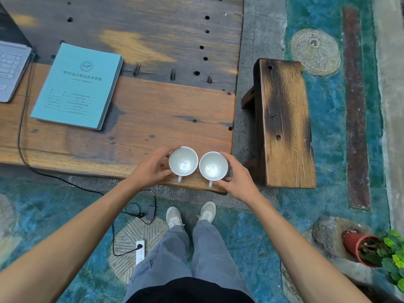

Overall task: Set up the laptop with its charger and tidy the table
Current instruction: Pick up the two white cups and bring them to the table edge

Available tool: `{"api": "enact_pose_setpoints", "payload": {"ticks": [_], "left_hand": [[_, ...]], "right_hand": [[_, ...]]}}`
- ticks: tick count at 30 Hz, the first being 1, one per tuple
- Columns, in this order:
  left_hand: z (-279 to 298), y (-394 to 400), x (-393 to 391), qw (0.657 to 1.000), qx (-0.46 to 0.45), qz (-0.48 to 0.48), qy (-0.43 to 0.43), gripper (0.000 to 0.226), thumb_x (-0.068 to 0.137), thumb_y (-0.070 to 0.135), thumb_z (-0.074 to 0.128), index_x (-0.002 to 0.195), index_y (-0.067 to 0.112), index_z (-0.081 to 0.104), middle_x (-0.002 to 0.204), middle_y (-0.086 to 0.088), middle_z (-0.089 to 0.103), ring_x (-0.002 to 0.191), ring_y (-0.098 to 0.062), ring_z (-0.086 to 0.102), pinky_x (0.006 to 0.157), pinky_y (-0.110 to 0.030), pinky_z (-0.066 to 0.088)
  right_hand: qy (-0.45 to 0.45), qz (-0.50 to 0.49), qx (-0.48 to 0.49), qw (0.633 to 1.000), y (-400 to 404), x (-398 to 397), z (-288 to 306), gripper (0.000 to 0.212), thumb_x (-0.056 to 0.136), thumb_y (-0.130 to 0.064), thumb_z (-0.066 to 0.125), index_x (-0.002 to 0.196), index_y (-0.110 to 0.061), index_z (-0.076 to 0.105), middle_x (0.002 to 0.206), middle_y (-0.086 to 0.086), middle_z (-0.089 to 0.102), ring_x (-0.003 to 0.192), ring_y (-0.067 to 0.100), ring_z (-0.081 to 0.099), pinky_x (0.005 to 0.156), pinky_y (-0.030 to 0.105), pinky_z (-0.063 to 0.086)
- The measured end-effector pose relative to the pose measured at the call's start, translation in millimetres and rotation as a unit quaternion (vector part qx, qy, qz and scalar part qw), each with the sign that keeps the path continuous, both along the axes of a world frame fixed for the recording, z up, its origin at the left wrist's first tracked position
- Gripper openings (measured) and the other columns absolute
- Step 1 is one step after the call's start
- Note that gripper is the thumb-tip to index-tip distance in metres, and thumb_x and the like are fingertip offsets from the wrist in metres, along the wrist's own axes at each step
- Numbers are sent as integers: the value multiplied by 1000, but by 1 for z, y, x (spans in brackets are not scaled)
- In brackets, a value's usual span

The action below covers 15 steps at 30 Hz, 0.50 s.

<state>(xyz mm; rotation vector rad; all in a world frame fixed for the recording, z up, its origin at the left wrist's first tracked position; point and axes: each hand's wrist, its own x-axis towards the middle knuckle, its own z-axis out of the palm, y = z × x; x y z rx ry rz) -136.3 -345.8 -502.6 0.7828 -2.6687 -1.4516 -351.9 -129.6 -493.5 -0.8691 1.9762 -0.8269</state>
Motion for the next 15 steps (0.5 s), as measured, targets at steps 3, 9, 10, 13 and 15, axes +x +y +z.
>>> {"api": "enact_pose_setpoints", "payload": {"ticks": [3, 9, 10, 13, 15], "left_hand": [[1, 1, 2, 1000, -9, 5, -1, 75, 81, 14, 81, 146, 23, 45, 137, 14, 48, 115, -4, 51, 96, -30, 49], [3, 3, 5, 1000, -15, 14, -5, 77, 80, 12, 81, 147, 23, 44, 137, 14, 48, 115, -3, 51, 98, -31, 48], [3, 3, 5, 1000, -14, 15, -6, 77, 80, 12, 81, 147, 23, 44, 137, 14, 48, 116, -4, 51, 98, -32, 49], [4, 3, 4, 1000, -15, 15, -10, 78, 80, 12, 81, 147, 24, 44, 137, 15, 47, 117, -6, 51, 98, -35, 51], [5, 3, 5, 1000, -11, 15, -11, 78, 80, 12, 81, 147, 26, 43, 137, 15, 47, 118, -7, 50, 98, -36, 52]], "right_hand": [[1, 0, 6, 1000, 4, -1, 1, 87, 78, -13, 87, 149, -33, 41, 149, -9, 48, 129, 9, 47, 99, 38, 57], [-3, -8, 9, 1000, 6, 1, 2, 87, 79, -11, 86, 149, -36, 41, 143, -18, 44, 131, 4, 41, 100, 36, 55], [-2, -8, 9, 1000, 6, 1, 2, 88, 79, -11, 86, 150, -36, 41, 142, -18, 44, 131, 4, 41, 100, 36, 54], [5, -13, 9, 1000, 5, 3, 2, 89, 79, -10, 86, 151, -34, 40, 149, -13, 46, 132, 6, 42, 101, 37, 55], [11, -19, 9, 1000, 5, 4, 2, 89, 79, -10, 86, 152, -33, 41, 153, -9, 46, 134, 8, 42, 102, 38, 55]]}}
